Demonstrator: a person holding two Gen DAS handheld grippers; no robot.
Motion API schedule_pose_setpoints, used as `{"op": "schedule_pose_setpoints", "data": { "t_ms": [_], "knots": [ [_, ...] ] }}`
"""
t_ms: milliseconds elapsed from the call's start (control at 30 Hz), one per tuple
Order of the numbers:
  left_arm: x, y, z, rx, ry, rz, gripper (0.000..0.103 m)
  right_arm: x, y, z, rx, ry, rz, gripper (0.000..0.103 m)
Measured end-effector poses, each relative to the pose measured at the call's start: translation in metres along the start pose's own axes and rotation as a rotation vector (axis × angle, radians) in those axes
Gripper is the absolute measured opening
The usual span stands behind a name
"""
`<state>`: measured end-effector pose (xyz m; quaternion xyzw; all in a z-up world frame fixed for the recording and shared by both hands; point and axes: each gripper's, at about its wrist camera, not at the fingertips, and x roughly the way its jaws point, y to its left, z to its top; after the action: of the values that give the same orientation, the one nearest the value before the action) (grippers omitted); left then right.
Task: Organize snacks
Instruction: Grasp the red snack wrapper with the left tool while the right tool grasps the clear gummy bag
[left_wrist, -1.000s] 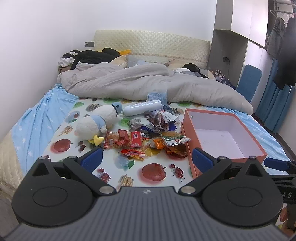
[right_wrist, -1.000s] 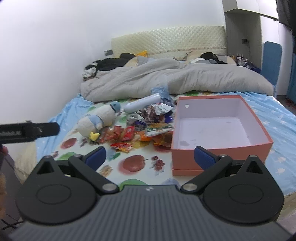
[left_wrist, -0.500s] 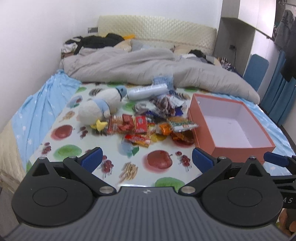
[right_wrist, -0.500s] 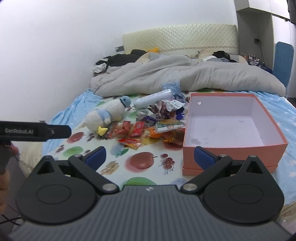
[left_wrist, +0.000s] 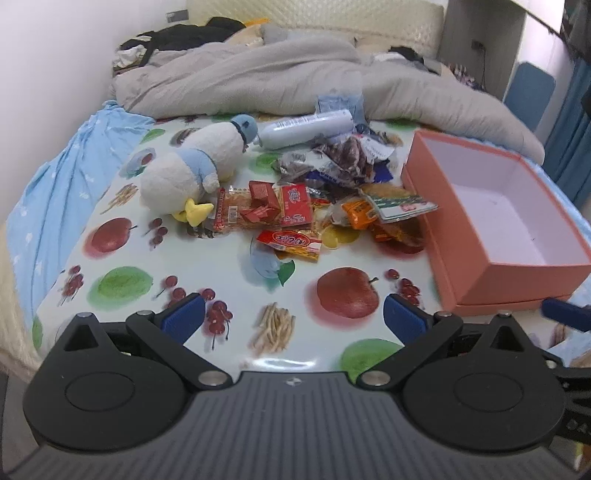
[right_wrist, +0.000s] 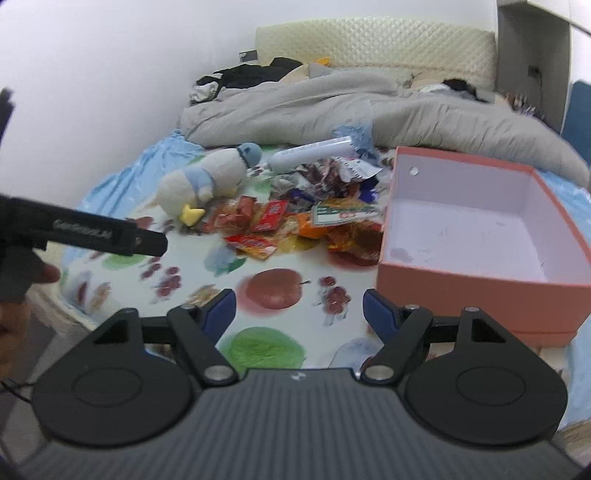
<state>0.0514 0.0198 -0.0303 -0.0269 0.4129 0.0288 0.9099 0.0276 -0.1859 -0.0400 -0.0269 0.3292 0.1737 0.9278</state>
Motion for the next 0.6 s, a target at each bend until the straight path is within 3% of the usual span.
{"op": "schedule_pose_setpoints", "data": {
  "t_ms": [133, 333, 600],
  "knots": [
    [0.034, -0.004, 0.011, 0.034, 0.022, -0.018, 0.103, 0.014, 0.012, 0.004, -0.083, 0.006, -0.015, 0.077],
    [0.068, -0.007, 0.031, 0.004, 0.027, -0.029, 0.103, 0.044, 0.015, 0.021, -0.12, 0.014, -0.03, 0.073],
    [0.128, 0.003, 0.05, -0.006, 0.05, -0.09, 0.102, 0.092, 0.021, 0.037, -0.178, 0.041, -0.058, 0.054]
  ]
}}
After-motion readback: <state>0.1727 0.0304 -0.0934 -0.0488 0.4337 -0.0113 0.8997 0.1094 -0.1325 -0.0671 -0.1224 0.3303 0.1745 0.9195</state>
